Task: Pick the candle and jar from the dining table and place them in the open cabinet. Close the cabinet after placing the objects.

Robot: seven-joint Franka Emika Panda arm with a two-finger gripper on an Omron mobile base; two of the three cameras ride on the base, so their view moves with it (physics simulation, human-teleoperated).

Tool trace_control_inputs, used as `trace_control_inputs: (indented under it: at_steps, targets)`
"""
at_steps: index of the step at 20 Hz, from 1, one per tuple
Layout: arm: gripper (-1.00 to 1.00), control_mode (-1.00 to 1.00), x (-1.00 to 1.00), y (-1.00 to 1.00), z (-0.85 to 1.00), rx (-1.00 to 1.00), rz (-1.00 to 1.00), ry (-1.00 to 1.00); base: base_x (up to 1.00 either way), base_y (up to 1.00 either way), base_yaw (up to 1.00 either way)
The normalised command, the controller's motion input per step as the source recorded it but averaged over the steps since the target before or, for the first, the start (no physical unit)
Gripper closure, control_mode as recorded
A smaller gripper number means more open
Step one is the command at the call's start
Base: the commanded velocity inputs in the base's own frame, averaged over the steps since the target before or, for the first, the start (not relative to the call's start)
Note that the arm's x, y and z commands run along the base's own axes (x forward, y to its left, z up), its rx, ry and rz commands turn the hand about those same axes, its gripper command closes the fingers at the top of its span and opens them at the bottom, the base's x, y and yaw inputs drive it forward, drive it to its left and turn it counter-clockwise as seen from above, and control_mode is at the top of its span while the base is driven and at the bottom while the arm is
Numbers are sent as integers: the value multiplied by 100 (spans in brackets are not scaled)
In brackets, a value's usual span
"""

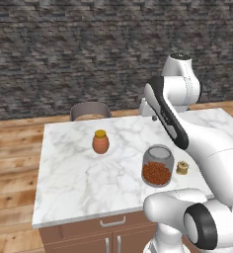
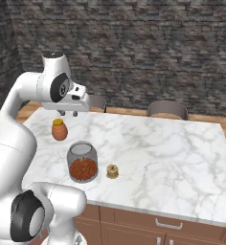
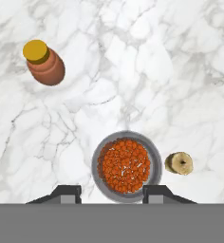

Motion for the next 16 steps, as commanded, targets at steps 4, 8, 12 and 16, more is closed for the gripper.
trace_control_inputs:
  at_steps: [4,8,12,16]
  targets:
    - [-100,-100,-10,0,-1,-1,0,-1,0,0,0]
    - [-100,-100,-33,-8,-23,0,-2,0,0,0,0]
    - [-100,-100,-43,-29,-34,1,-3,0,0,0,0]
    - [-100,-100,-51,-19,-31,0,-2,0,0,0,0]
